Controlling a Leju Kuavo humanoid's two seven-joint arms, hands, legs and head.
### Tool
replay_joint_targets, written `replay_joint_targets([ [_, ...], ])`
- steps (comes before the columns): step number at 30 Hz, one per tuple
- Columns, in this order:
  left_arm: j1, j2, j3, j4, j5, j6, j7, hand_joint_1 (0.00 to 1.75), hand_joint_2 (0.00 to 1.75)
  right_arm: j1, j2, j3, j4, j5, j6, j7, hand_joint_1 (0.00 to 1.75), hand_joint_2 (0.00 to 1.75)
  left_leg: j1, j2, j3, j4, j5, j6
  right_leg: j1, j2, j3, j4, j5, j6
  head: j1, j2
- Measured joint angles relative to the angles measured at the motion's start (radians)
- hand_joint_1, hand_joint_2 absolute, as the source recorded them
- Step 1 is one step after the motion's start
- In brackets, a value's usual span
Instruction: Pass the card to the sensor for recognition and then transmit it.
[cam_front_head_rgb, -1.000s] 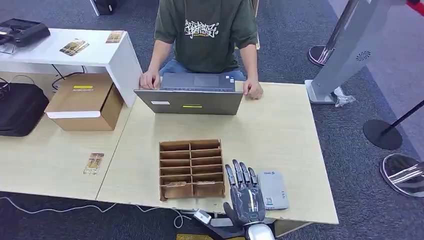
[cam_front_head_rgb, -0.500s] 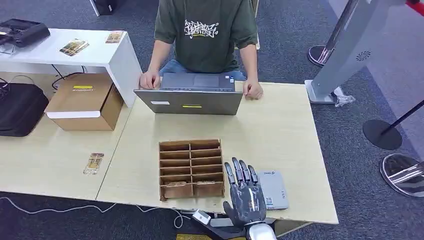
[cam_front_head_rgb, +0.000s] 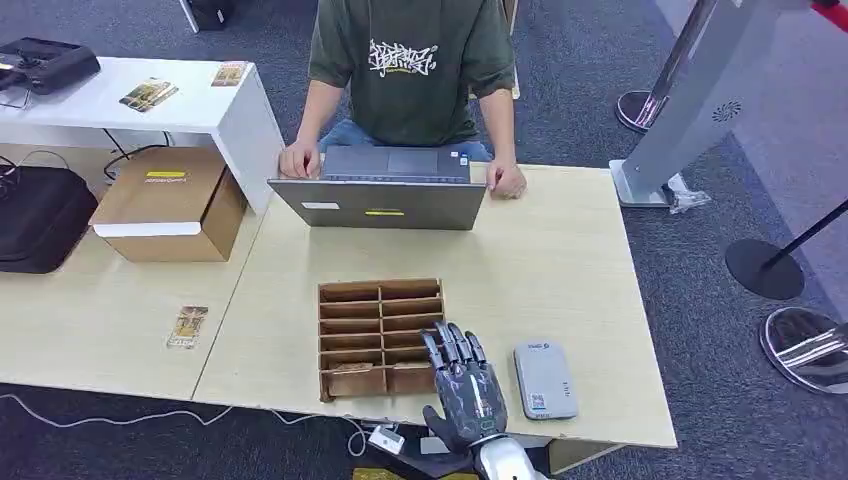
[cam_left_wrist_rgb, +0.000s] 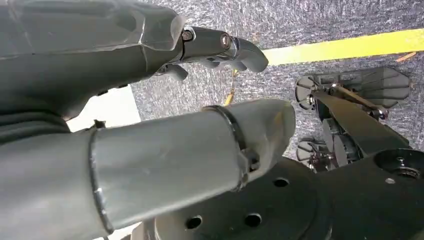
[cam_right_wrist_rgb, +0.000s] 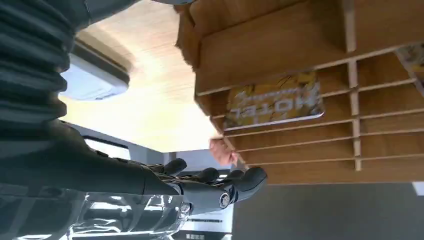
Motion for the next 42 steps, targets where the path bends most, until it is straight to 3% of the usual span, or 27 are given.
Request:
replay_joint_targets([
  [15, 0.001, 0.0, 0.006, 0.0, -0.003, -0.006, -0.002, 0.0, 0.0, -0.064, 0.038, 0.003, 0.142, 0.033, -0.047, -0.002, 0.0, 1.75, 0.0, 0.0, 0.0, 0.0, 0.0, 0.0, 0.0, 0.0, 0.0, 0.0, 0.0, 0.0, 0.0, 0.0],
  [30, 0.006, -0.003, 0.008, -0.011, -0.021, -0.008, -0.006, 0.0, 0.0, -0.002, 0.009, -0.003, -0.043, 0.088, 0.021, 0.062, 0.0, 1.75, 0.0, 0.0, 0.0, 0.0, 0.0, 0.0, 0.0, 0.0, -0.001, 0.0, 0.0, 0.0, 0.0, 0.0],
  [42, 0.006, -0.001, 0.008, -0.011, -0.027, -0.002, -0.01, 0.0, 0.0, 0.016, -0.001, -0.005, -0.086, 0.063, 0.033, 0.04, 0.0, 1.75, 0.0, 0.0, 0.0, 0.0, 0.0, 0.0, 0.0, 0.0, 0.0, 0.0, 0.0, 0.0, 0.0, 0.0],
])
